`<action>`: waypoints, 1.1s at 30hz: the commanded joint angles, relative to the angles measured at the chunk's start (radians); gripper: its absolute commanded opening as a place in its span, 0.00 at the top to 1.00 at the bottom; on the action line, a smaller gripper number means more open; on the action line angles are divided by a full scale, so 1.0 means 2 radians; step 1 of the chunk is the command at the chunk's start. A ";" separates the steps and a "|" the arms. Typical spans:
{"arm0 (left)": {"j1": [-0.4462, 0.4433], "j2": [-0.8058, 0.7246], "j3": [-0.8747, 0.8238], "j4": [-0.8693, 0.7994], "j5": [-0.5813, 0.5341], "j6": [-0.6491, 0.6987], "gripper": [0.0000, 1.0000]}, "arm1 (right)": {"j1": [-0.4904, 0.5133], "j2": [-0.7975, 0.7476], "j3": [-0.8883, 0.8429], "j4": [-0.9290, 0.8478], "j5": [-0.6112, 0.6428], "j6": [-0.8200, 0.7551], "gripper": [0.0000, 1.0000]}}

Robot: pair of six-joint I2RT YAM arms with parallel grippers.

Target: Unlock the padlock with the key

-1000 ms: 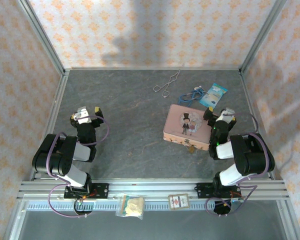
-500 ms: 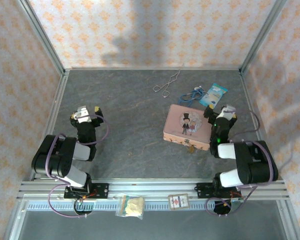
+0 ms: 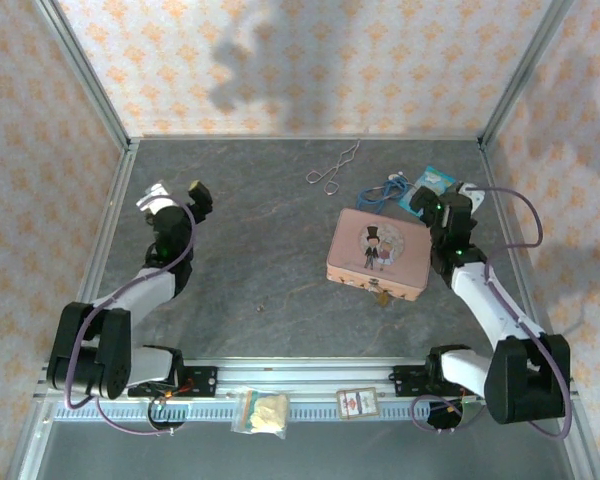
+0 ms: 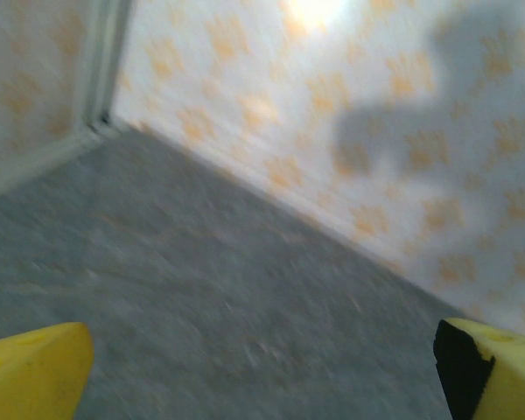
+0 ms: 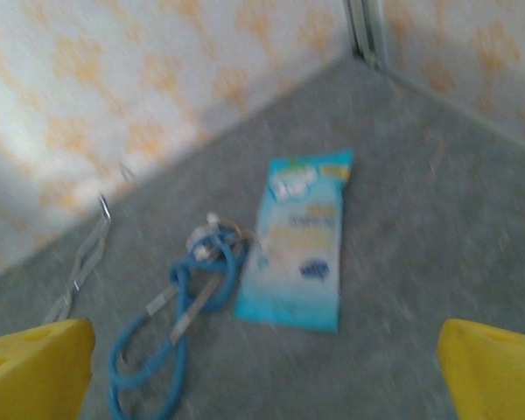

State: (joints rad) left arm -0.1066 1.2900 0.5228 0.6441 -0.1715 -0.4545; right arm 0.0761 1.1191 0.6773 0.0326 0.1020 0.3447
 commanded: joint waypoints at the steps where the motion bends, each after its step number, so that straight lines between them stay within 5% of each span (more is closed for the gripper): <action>1: -0.045 0.007 0.018 -0.070 0.055 -0.043 0.01 | 0.003 -0.031 0.001 -0.162 -0.026 0.028 0.01; 6: -0.070 0.018 0.016 -0.047 0.086 -0.063 0.01 | 0.003 -0.065 -0.030 -0.179 -0.089 0.023 0.07; 12: -0.070 0.034 0.058 -0.092 0.008 -0.103 0.01 | 0.009 -0.061 -0.072 -0.141 -0.161 0.020 0.12; 18: -0.070 0.050 0.099 -0.157 -0.001 -0.123 0.01 | 0.035 -0.055 -0.095 -0.108 -0.181 0.005 0.21; 33: -0.010 -0.072 -0.040 -0.033 0.059 -0.128 0.01 | 0.164 0.045 -0.062 -0.007 -0.176 0.034 0.37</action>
State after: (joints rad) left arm -0.1402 1.1965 0.4721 0.4877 -0.0837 -0.6872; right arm 0.3580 1.1564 0.5194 -0.0303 -0.2546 0.3759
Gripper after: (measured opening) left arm 0.992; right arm 0.638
